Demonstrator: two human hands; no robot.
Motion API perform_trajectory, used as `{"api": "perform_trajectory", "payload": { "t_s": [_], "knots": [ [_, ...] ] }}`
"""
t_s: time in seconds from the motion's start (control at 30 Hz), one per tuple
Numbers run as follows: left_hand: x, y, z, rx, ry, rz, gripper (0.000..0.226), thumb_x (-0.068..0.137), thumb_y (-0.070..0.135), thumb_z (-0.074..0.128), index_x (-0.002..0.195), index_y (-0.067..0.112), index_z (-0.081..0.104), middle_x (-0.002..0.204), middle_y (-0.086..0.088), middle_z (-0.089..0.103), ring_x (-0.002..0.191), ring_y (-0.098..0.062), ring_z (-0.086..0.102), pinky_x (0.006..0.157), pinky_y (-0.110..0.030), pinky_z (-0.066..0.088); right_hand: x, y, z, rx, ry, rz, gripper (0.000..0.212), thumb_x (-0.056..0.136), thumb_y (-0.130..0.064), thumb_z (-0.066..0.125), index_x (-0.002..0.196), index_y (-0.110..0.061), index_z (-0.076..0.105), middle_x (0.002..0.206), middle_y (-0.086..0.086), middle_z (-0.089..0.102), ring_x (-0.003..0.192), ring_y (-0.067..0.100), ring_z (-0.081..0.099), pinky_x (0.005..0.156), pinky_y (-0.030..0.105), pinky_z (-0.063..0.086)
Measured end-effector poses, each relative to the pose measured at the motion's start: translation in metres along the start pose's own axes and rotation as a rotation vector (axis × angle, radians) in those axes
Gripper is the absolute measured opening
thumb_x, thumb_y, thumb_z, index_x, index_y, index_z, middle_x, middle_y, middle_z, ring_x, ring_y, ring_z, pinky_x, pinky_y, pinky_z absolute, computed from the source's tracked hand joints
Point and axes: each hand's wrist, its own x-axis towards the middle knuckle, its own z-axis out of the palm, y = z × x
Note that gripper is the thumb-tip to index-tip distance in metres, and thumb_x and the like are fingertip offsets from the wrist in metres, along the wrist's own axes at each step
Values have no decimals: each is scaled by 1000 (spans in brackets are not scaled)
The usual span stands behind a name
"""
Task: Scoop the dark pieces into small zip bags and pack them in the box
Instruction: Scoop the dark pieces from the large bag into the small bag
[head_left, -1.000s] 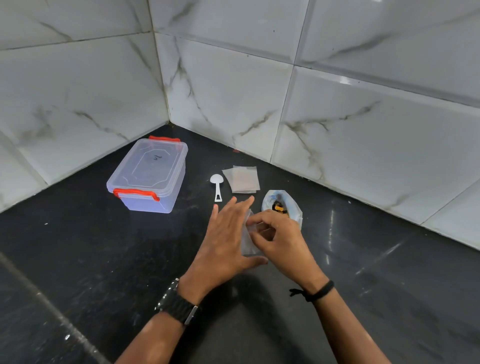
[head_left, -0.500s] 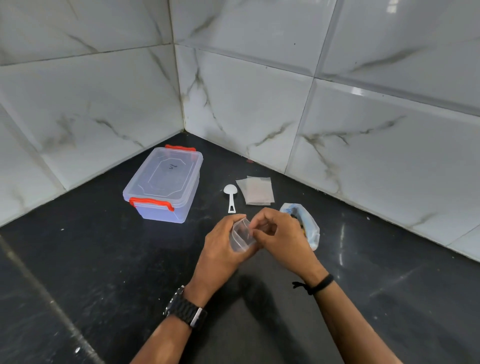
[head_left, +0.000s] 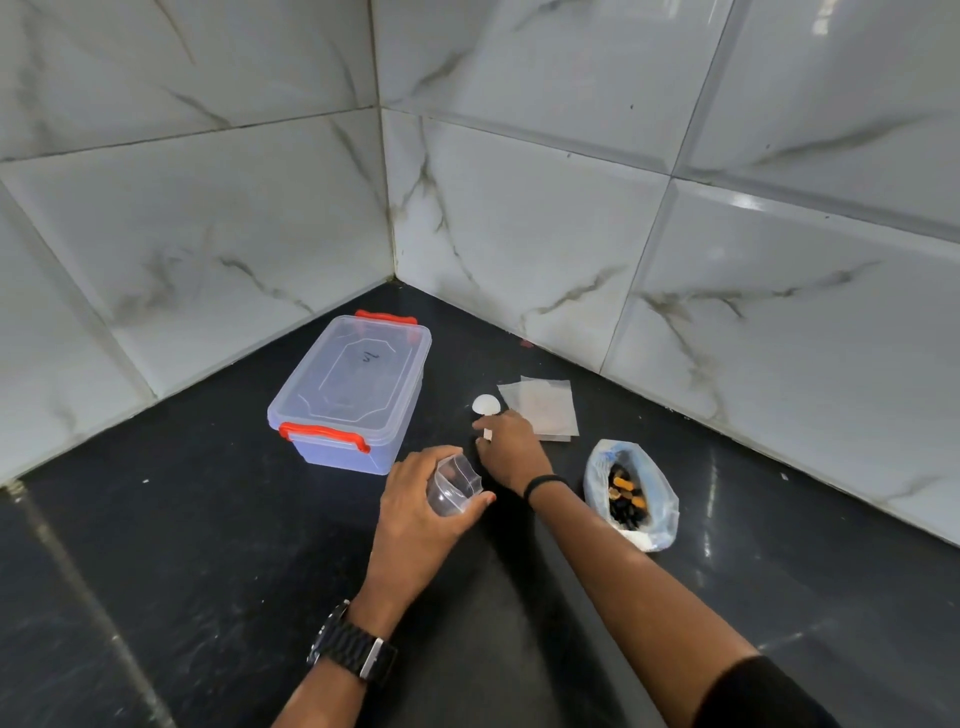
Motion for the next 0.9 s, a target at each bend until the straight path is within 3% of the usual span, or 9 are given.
{"api": "perform_trajectory", "payload": {
  "t_s": [0.13,0.2,0.27,0.37,0.47,0.53,0.6,0.7,0.9],
  "knots": [
    [2,-5,4,-22,-34,-82,66,72,36,80,130,26,50,117,21,45,109,1,45,95,-14,37,1,1,9,-127,31,-3,29,92,-21,55,114,-3,61,119,18,56,109,29,53,92,34,44],
    [2,-5,5,-15,-53,-90,65,73,36,79,130,23,51,117,18,46,110,-1,45,95,-17,37,-5,3,8,-98,53,15,28,89,-18,59,113,-2,59,115,18,56,106,30,55,88,34,44],
    [1,-4,8,-4,-63,-84,58,73,35,79,123,25,52,113,17,47,106,-1,46,90,-11,35,-15,6,4,-34,82,24,24,87,-10,59,109,-3,58,112,18,58,104,31,56,85,32,43],
    [-3,1,13,-27,-80,-83,52,72,35,80,110,36,45,103,25,47,98,0,49,83,-4,34,-36,11,-11,116,164,25,14,88,-6,54,99,-6,63,101,13,65,95,26,60,81,32,48],
    [-8,8,24,-60,-103,-50,49,70,36,81,102,40,44,98,26,51,95,-3,55,86,-15,44,-60,17,-32,243,304,58,12,86,-8,60,95,-12,65,90,6,69,84,19,62,77,30,51],
    [-11,17,32,-101,-106,-47,46,71,36,81,100,39,46,96,21,55,94,-5,57,84,-18,47,-76,28,-47,360,388,121,13,81,-8,65,91,-16,68,86,-1,70,81,13,64,74,21,50],
    [-14,29,41,-145,-128,-53,45,72,36,81,103,33,48,96,18,56,91,-4,58,78,-13,48,-92,42,-64,529,457,223,11,78,-11,69,79,-22,71,78,-7,71,70,10,66,66,22,53],
    [-19,41,58,-182,-181,-72,44,73,38,80,103,27,49,95,14,58,87,-2,59,72,-11,48,-115,65,-86,758,521,336,13,77,-8,72,75,-21,74,78,0,73,59,6,65,54,20,51],
    [-21,56,93,-207,-239,-131,45,75,44,76,103,25,47,97,10,59,87,-3,59,68,-14,47,-139,102,-98,759,605,372,16,78,-6,70,75,-22,73,76,2,72,76,23,70,71,36,59]
  ]
}}
